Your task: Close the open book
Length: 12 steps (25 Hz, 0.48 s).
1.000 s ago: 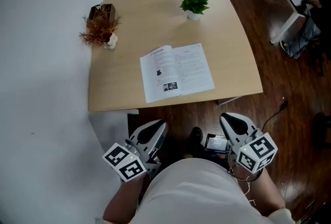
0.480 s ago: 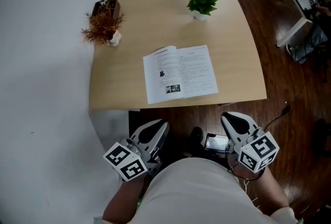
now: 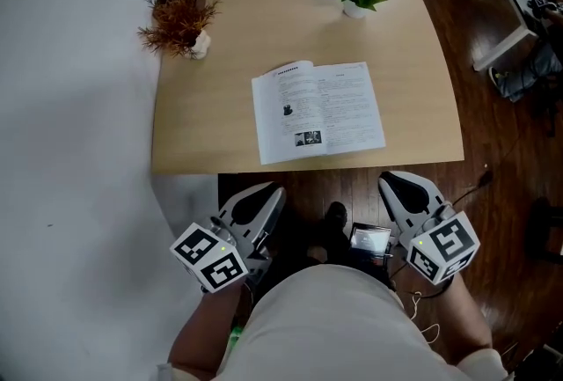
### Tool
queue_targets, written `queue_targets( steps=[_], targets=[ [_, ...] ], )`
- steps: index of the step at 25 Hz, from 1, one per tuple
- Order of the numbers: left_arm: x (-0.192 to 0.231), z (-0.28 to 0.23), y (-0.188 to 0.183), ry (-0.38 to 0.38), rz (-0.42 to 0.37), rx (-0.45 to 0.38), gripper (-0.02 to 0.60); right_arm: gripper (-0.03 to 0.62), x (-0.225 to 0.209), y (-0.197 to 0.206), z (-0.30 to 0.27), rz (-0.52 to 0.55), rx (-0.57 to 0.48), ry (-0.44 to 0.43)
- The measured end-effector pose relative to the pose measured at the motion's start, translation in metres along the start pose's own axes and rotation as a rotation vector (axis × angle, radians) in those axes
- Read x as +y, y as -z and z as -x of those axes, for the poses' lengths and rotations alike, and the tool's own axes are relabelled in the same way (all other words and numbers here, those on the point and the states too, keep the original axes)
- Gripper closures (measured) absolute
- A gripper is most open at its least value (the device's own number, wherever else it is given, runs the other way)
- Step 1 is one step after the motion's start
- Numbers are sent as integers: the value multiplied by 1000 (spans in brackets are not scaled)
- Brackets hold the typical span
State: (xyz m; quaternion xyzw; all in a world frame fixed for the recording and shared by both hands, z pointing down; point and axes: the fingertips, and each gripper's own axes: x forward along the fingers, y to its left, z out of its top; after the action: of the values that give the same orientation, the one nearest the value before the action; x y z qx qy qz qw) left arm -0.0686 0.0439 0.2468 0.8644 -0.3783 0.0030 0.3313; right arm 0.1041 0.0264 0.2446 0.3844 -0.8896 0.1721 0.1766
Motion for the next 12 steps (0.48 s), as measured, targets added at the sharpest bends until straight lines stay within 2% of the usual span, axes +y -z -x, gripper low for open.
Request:
queue_targets(
  steps=[12],
  targets=[
    [42, -4, 25, -44, 56, 15, 583, 592, 19, 5, -70, 97, 64, -77]
  ],
)
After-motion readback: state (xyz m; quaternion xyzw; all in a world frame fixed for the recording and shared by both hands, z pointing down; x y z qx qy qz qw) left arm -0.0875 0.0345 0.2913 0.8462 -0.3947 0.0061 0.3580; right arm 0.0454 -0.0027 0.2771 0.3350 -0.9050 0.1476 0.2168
